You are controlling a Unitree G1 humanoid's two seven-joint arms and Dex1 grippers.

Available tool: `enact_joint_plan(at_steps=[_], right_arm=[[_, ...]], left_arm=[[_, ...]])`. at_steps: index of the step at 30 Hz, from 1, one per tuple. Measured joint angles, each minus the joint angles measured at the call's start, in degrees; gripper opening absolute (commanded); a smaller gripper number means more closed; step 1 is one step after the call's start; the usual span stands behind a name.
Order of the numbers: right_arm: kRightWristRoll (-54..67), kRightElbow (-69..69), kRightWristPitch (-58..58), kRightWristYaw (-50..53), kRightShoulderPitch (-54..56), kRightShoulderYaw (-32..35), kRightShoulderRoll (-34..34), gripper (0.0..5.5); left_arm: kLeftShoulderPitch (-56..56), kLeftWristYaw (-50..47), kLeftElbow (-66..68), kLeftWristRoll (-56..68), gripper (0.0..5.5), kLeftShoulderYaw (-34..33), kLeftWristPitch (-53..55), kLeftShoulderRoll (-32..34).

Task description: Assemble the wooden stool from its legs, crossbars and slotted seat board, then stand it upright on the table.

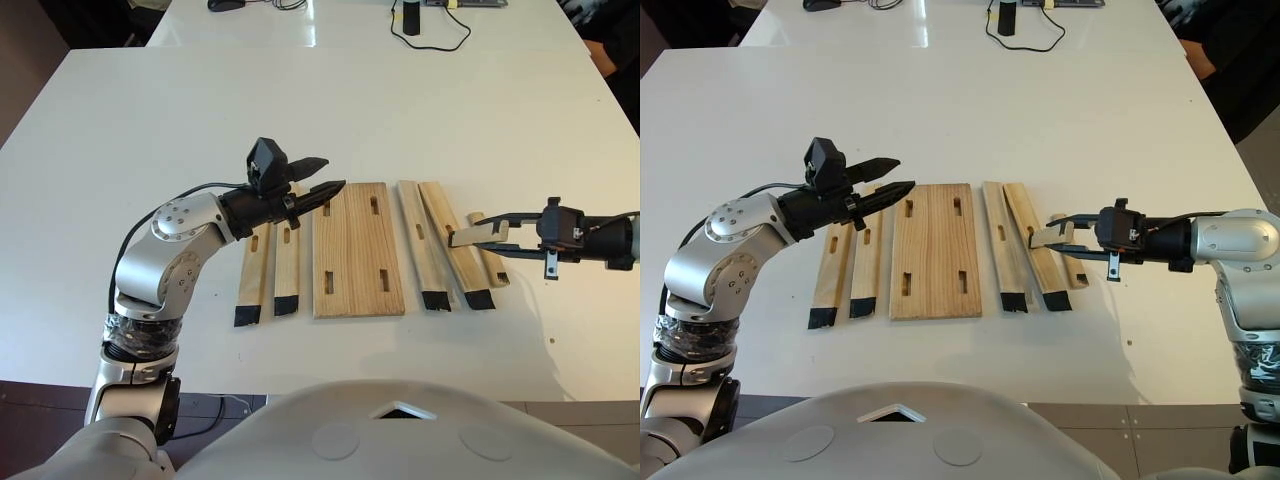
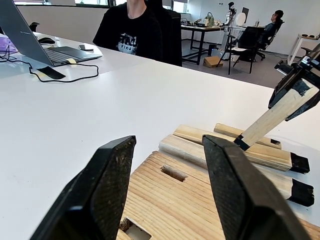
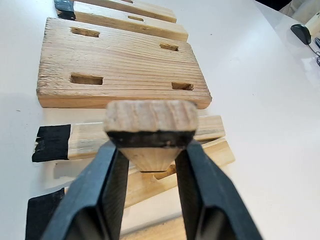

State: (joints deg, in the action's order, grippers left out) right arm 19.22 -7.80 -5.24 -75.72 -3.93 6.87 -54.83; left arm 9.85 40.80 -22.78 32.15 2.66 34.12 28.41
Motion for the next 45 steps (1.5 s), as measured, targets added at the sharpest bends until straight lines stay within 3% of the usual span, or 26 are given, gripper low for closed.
enact_joint_plan(at_steps=[26,33,45], right_arm=[[-2.09,6.60,-6.02,1.69,1.80,-3.04,0.83,1.28],[3.47,4.97,4.55,0.32,1.96,-3.74,-0.26,1.28],[3.47,16.06,13.90,-7.22,16.21,-11.43,0.59,1.28]], left_arm=[[0.24,0.45,0.55,-1.06,2.47,1.44,-0.40,-0.41],[0.36,0.62,0.73,-1.77,2.47,2.14,-0.49,-0.41],[1.96,2.24,2.29,-2.60,2.47,4.70,-1.28,-0.62]])
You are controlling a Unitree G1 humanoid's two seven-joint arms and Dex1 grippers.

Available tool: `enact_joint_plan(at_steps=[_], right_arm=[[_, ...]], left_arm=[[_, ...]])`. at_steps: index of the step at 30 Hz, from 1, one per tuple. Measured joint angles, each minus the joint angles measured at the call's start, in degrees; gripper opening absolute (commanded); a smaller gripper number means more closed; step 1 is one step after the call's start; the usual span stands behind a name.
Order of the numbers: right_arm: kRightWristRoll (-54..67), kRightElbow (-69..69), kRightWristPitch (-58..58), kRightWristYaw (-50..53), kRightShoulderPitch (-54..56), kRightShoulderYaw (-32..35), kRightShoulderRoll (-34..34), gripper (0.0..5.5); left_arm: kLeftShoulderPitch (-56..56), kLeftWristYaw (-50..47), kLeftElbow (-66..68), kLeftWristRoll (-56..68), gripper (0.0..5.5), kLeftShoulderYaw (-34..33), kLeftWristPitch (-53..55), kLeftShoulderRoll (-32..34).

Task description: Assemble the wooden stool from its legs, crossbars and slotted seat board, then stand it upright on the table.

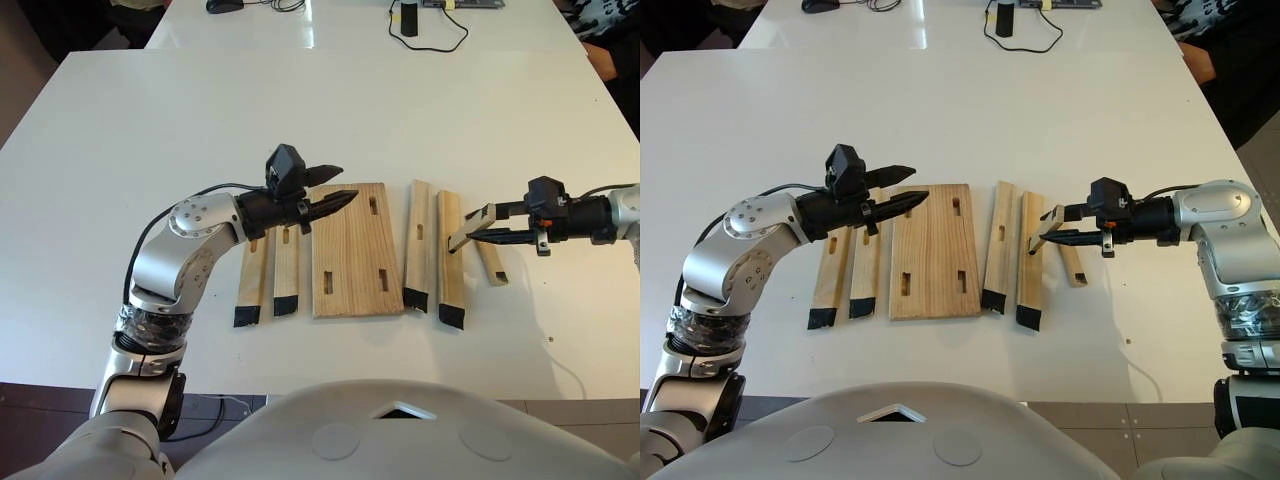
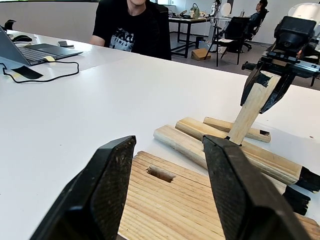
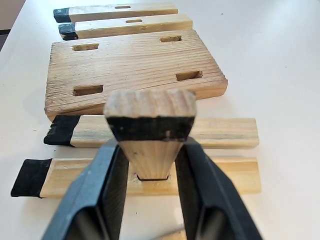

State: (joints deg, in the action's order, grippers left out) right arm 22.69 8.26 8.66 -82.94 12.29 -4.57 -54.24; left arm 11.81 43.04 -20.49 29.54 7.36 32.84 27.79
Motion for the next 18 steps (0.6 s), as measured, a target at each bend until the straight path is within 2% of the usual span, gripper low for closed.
enact_joint_plan(at_steps=[7,13,18], right_arm=[[0.08,4.00,0.85,-1.55,2.55,-0.99,1.96,1.28],[0.61,-1.57,1.92,2.41,0.01,-0.97,3.29,1.28],[0.03,-3.15,-1.92,3.63,-1.98,-0.99,2.16,1.28]], left_arm=[[-0.05,0.25,-0.01,-0.02,2.47,1.80,0.15,-0.24],[-0.08,0.74,-0.06,0.00,2.47,2.22,0.19,-0.23],[-0.08,0.78,-0.06,-0.03,2.47,2.23,0.18,-0.23]])
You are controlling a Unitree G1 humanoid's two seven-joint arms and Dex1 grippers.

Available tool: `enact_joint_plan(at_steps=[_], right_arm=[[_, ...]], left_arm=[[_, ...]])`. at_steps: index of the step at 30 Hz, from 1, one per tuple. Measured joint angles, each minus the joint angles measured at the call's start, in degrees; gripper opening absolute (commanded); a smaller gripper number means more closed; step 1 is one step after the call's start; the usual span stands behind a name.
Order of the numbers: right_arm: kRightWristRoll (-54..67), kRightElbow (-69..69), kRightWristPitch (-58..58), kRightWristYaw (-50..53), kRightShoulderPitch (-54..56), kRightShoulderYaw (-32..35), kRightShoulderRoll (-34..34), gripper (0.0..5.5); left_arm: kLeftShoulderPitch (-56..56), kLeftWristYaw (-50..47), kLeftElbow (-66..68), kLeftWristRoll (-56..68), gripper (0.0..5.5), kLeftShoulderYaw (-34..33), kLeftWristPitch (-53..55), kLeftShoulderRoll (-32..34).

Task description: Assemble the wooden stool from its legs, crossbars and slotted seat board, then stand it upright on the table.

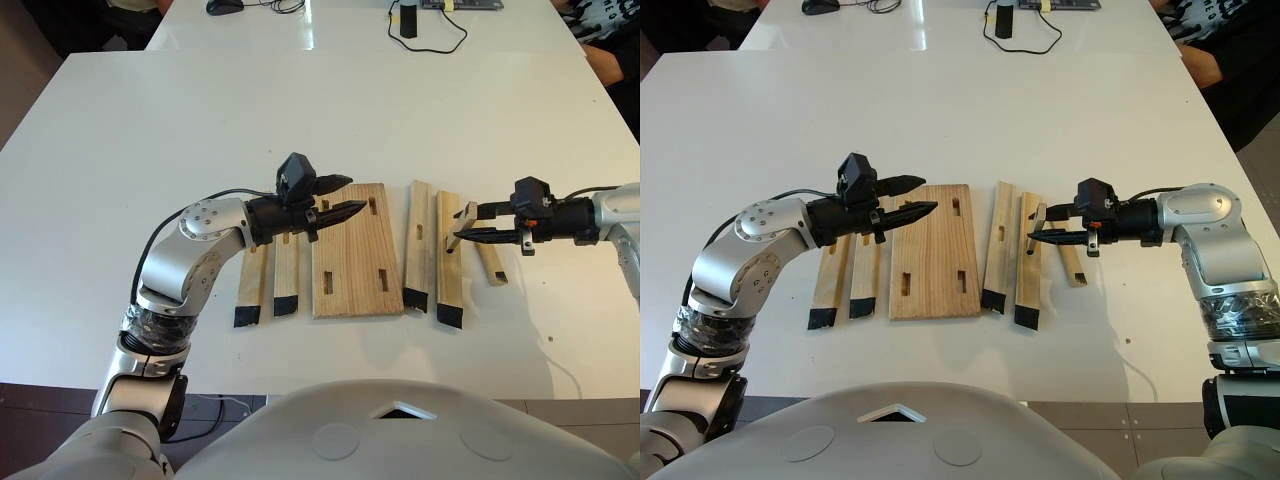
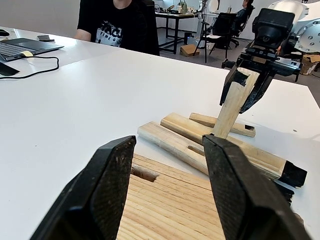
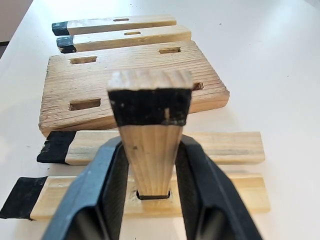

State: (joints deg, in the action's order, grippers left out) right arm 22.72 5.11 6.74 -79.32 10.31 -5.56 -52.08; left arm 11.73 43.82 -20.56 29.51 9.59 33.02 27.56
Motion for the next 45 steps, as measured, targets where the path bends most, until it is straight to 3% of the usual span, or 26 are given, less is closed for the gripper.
enact_joint_plan(at_steps=[17,18,25,30,40,45], right_arm=[[0.94,0.40,-2.52,3.12,-2.86,0.67,0.05,1.28],[0.94,0.56,-2.61,3.19,-2.82,0.67,0.13,1.67],[-4.10,6.26,-1.39,6.83,-6.29,-0.59,2.56,2.72],[-0.59,1.34,0.73,8.62,-7.05,5.53,2.77,2.74],[14.96,-20.35,12.30,10.98,-16.33,24.99,-0.08,2.74],[21.50,-26.84,17.98,22.41,-7.68,25.62,3.85,2.74]], left_arm=[[0.79,1.22,1.41,-1.46,2.47,0.11,-0.31,0.49],[0.79,1.23,1.58,-1.70,2.47,0.11,-0.41,0.49],[1.13,1.57,2.41,-2.44,2.47,0.25,-1.36,0.55],[0.95,2.13,2.27,-2.43,2.47,0.46,-1.48,1.04],[0.47,1.87,2.23,-2.45,2.47,-0.38,-1.81,1.49],[1.16,1.30,3.05,-2.48,2.47,-0.51,-2.48,1.03]])
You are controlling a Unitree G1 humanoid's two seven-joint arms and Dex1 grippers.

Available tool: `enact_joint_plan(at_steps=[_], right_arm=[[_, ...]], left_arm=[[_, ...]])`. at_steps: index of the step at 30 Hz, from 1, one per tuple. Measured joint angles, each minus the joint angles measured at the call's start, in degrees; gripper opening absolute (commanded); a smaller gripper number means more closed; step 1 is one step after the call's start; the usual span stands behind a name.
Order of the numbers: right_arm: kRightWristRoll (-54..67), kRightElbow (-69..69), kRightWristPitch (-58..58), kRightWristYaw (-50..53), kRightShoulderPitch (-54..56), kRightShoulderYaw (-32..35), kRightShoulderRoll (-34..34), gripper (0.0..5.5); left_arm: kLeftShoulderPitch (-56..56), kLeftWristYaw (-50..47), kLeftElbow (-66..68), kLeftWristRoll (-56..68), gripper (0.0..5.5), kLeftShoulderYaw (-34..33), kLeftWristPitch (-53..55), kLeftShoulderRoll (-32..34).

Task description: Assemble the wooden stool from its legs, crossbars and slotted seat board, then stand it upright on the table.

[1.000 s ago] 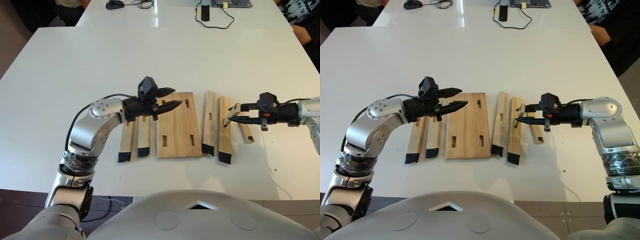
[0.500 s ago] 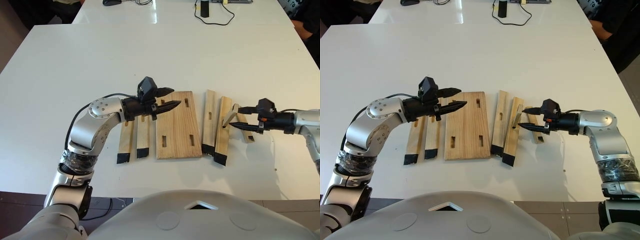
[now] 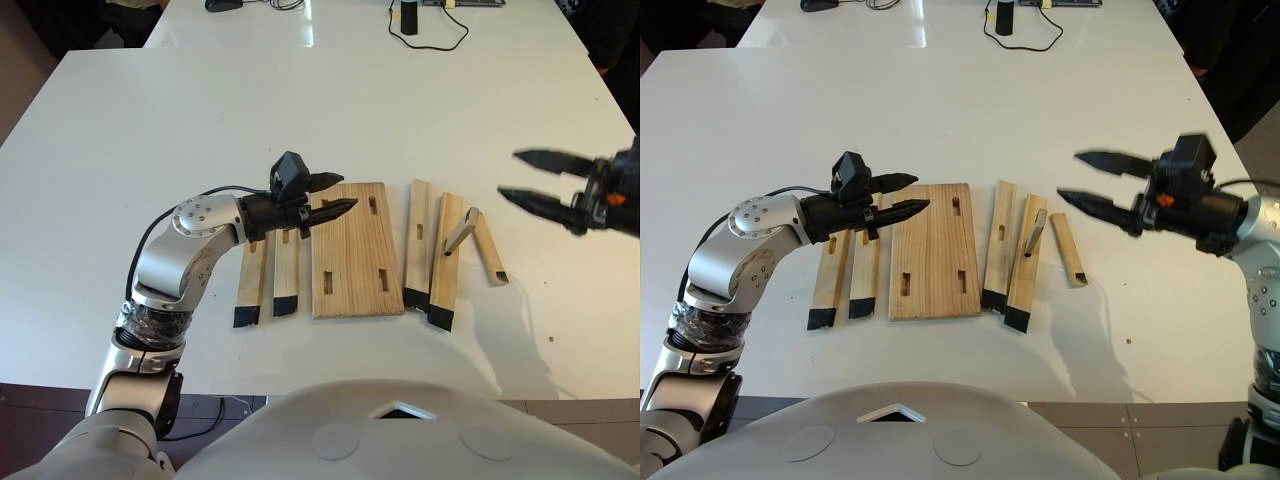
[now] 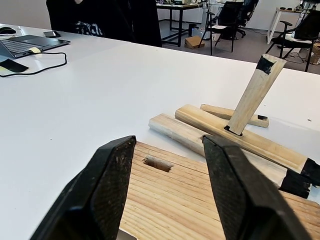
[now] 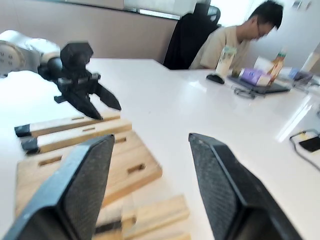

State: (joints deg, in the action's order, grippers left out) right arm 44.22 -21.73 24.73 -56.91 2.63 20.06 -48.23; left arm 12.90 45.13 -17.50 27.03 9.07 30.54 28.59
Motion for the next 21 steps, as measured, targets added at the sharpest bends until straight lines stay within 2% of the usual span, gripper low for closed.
enact_joint_plan(at_steps=[3,6,9,13,16,19,21], right_arm=[[-5.02,-1.39,0.31,8.35,3.53,-9.87,7.80,2.74],[-8.52,-1.40,0.35,11.61,3.81,-14.71,10.70,2.74],[-7.53,-2.41,1.84,12.80,6.03,-14.85,11.23,2.74],[-0.74,-6.24,5.98,15.06,10.77,-10.66,10.88,2.74],[1.62,-9.41,7.89,15.83,11.38,-9.86,9.85,2.74],[-2.83,-10.08,6.07,13.63,5.80,-13.57,8.86,2.74],[-10.21,-5.85,1.25,11.17,-0.65,-19.16,8.49,2.74]], left_arm=[[1.02,-1.57,2.02,-1.22,2.47,0.13,-0.03,-1.38],[1.10,-2.35,2.64,-1.90,2.47,0.26,-0.04,-1.84],[1.28,-2.85,3.93,-2.53,2.47,0.27,-0.06,-2.15],[1.46,-3.81,4.39,-3.49,2.47,0.12,-0.06,-2.42],[1.45,-3.86,4.37,-3.66,2.47,0.12,-0.08,-2.57],[1.44,-3.91,4.39,-3.74,2.47,0.12,-0.10,-2.66],[1.44,-3.91,4.48,-3.85,2.47,0.15,-0.12,-2.79]])
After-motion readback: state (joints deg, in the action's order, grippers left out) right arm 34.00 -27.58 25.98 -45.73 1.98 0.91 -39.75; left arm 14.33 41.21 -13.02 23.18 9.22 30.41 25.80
